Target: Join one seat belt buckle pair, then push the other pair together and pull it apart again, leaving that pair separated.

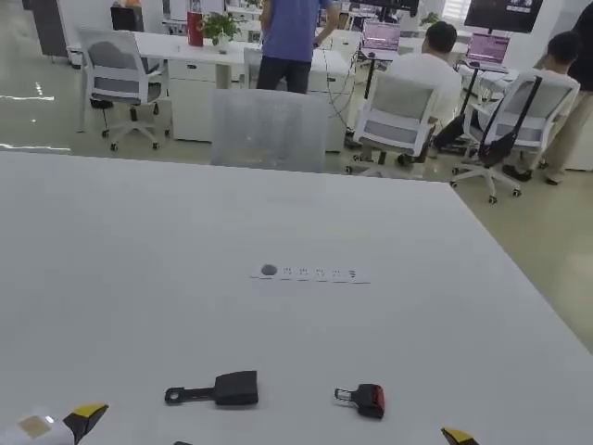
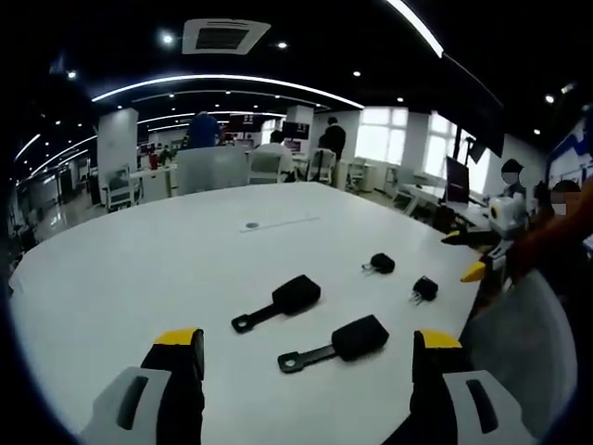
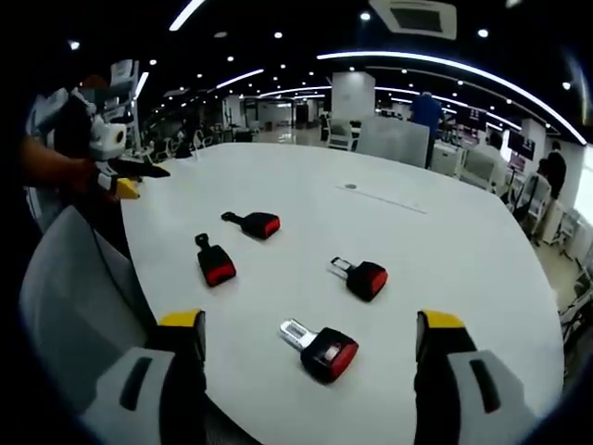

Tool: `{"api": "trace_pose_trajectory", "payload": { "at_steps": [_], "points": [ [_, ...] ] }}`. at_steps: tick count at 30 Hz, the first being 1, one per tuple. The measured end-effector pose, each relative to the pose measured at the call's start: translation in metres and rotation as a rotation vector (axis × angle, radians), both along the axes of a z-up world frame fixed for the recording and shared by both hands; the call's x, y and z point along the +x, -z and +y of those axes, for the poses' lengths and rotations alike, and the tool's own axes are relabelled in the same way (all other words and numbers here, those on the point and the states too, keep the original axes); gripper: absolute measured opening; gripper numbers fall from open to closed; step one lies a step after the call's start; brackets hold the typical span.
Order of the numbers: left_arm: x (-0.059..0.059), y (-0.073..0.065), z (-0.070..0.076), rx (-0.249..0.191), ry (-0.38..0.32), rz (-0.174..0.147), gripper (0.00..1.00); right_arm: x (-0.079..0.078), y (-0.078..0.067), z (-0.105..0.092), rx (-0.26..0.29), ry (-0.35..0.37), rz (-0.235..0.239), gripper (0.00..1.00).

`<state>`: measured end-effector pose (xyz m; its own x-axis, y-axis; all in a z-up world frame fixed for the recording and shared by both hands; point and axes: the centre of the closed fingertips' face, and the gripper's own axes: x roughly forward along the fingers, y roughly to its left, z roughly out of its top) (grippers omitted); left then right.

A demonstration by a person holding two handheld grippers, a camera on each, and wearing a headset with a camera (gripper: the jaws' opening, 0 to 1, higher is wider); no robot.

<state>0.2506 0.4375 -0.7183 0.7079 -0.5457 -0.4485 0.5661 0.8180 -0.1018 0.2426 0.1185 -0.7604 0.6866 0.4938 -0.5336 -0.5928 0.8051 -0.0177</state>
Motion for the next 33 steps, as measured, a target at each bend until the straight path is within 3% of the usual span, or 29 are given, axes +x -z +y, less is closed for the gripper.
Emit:
{"api": "trace_pose_trajectory", "payload": {
  "at_steps": [15, 33],
  "points": [
    [-0.003, 0.003, -0.005, 0.010, 0.021, 0.009, 0.95, -0.002, 0.005, -0.001, -0.005, -0.014, 0.009, 0.95],
    [0.003, 0.013, -0.019, 0.048, 0.082, 0.019, 0.94, 0.006, 0.012, -0.003, -0.007, -0.034, 0.026, 0.95]
  ]
}}
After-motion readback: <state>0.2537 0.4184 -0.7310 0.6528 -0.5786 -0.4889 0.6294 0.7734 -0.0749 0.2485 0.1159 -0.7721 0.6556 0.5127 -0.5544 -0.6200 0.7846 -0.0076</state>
